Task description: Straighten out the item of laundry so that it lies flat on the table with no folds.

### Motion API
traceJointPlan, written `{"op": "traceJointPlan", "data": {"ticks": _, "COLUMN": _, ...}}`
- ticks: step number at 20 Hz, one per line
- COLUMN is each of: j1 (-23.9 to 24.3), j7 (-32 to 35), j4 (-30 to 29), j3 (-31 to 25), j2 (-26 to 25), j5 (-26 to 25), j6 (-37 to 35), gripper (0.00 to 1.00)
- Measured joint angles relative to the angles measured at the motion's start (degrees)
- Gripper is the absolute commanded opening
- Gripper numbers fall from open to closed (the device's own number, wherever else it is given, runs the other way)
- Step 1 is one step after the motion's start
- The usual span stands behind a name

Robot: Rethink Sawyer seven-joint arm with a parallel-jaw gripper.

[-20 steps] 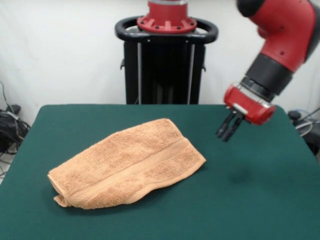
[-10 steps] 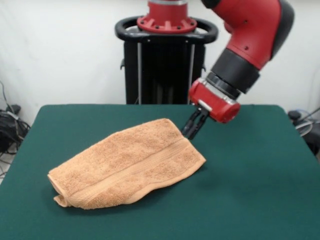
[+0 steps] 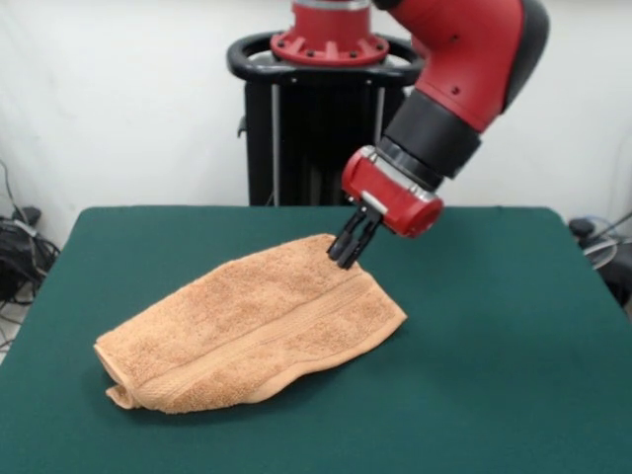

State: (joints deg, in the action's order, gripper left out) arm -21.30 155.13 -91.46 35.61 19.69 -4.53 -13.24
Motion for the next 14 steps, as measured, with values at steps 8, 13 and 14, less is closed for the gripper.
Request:
{"op": "traceJointPlan", "data": {"ticks": 8, "j1": 4.1, "j7": 0.0, "j4": 0.1, "j3": -4.0, "j2": 0.1, "j5": -5.8, "j6": 1.6, "gripper": 0.0}}
{"op": "traceJointPlan", "data": {"ticks": 13, "j1": 5.1, "j7": 0.0, "j4": 0.5, "j3": -5.3, "j2": -0.1, "j5": -7.7, "j6": 2.0, "gripper": 0.0}}
{"op": "traceJointPlan", "data": {"ticks": 14, "j1": 5.2, "j7": 0.0, "j4": 0.5, "j3": -5.6, "j2": -0.1, "j5": -8.0, "j6": 2.0, "gripper": 0.0}}
